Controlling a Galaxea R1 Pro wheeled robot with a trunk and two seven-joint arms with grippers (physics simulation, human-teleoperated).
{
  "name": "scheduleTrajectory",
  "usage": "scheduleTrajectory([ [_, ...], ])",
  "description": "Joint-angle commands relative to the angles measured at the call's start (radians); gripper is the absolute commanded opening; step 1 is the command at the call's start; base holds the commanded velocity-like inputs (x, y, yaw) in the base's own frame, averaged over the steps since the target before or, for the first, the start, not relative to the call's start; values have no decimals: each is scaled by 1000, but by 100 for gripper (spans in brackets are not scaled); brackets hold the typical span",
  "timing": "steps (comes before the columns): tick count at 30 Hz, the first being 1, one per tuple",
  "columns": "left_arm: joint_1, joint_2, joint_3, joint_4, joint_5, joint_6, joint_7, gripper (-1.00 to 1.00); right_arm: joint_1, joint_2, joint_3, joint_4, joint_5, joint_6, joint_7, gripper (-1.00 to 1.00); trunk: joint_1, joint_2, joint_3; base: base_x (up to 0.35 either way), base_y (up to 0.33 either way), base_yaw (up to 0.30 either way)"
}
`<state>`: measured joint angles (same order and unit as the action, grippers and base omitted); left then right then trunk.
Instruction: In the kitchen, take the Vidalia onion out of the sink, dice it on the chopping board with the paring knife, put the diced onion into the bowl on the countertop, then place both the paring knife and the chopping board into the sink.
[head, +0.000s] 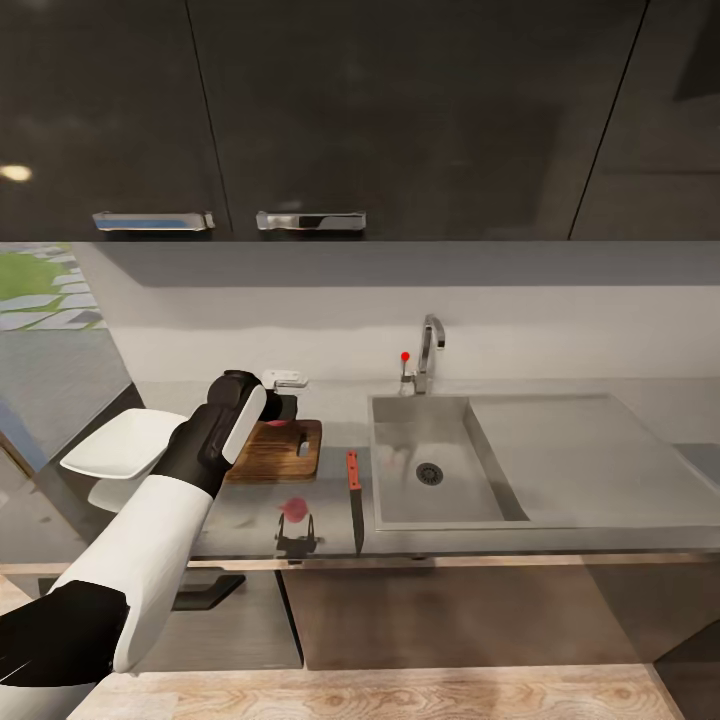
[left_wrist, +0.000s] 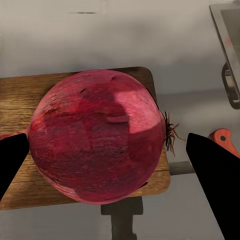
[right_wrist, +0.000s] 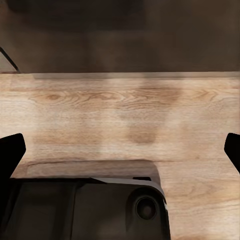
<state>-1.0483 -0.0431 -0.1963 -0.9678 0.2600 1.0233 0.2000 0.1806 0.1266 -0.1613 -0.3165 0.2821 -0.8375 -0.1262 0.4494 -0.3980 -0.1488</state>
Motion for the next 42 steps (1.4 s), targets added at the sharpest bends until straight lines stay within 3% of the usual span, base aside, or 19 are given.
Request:
scheduleTrajectory([
  [1, -1, 0, -2, -1, 10, 3, 10, -100, 0, 1, -4, -2, 11, 0, -7, 100, 1, -2, -2, 0, 0, 0],
  [42, -1, 2, -2, 29, 10, 1, 10, -100, 0, 1, -3, -2, 11, 0, -7, 100, 1, -2, -2, 0, 0, 0],
])
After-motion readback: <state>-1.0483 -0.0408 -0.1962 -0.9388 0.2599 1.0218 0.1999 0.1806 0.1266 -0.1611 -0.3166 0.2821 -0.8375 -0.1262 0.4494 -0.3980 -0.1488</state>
